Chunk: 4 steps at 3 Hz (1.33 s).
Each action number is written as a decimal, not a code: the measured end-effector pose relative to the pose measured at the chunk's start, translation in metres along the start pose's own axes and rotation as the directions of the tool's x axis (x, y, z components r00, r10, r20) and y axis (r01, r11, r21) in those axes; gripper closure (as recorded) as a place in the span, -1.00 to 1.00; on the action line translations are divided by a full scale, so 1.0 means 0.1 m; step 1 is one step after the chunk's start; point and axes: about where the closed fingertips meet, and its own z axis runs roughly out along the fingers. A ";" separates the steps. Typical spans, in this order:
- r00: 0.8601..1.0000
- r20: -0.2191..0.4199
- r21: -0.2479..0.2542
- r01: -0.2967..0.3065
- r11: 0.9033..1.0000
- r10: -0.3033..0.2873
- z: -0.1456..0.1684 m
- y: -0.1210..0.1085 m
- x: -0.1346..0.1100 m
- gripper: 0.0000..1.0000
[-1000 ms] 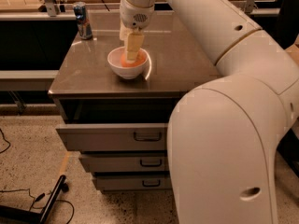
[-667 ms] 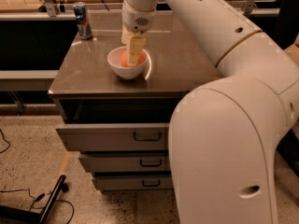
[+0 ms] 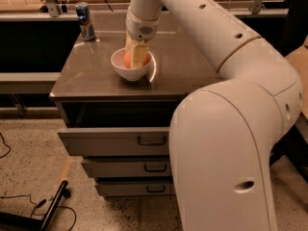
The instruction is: Pick orange from white bowl and place on counter
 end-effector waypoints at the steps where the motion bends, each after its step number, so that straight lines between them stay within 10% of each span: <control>1: 1.000 0.000 -0.007 -0.004 1.000 0.004 0.05 0.00 0.04 0.58; 2: 1.000 -0.001 -0.005 -0.004 1.000 0.004 0.04 0.00 0.05 0.99; 4: 0.999 -0.030 0.109 0.034 0.993 -0.031 -0.66 -0.02 -0.08 1.00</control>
Offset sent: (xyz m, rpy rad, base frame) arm -0.0050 -0.0220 0.0138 -0.0145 -0.0052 -0.0154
